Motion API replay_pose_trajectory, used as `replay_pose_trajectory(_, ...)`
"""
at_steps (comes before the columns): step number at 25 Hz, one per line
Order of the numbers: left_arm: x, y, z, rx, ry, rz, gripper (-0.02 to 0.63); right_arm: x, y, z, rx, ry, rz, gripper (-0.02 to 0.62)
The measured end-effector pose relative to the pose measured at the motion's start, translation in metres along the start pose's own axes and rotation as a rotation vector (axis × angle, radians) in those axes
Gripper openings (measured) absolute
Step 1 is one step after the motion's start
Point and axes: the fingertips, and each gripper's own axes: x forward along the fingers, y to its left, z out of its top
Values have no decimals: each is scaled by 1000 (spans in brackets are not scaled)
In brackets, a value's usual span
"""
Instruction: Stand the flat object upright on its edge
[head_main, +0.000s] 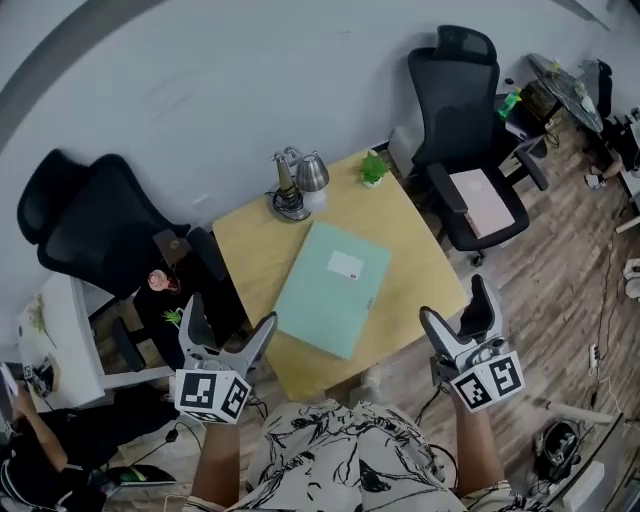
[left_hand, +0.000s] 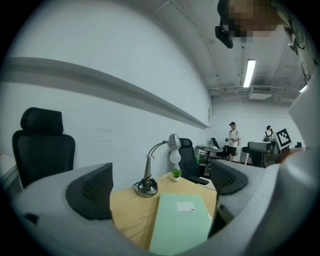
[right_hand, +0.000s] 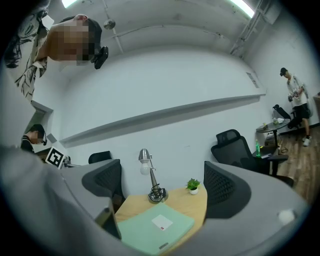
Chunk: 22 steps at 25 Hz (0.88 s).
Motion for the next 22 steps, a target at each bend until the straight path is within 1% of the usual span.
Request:
replay_pose_trajectory(5, 34, 14, -18, -41, 83, -82, 600, 1, -5, -18, 36, 33, -105, 520)
replay_pose_trajectory(8, 54, 17, -28, -41, 122, -139, 600, 6, -2, -30, 54, 48, -145, 518)
replay_pose_trajectory(12, 80, 17, -35, -41, 154, -216, 600, 7, -2, -39, 59, 60, -211, 520)
replay_pose_trajectory(16, 101, 19, -42, -64, 178, -284, 600, 6, 0, -47, 65, 73, -276, 519)
replay_pose_trajectory(20, 114, 18, -61, -45, 245, -374, 600, 5, 6, -73, 112, 108, -335, 520)
replay_pose_trajectory(22, 122, 20, -72, -53, 274, -405, 600, 8, 7, -91, 141, 130, -350, 520)
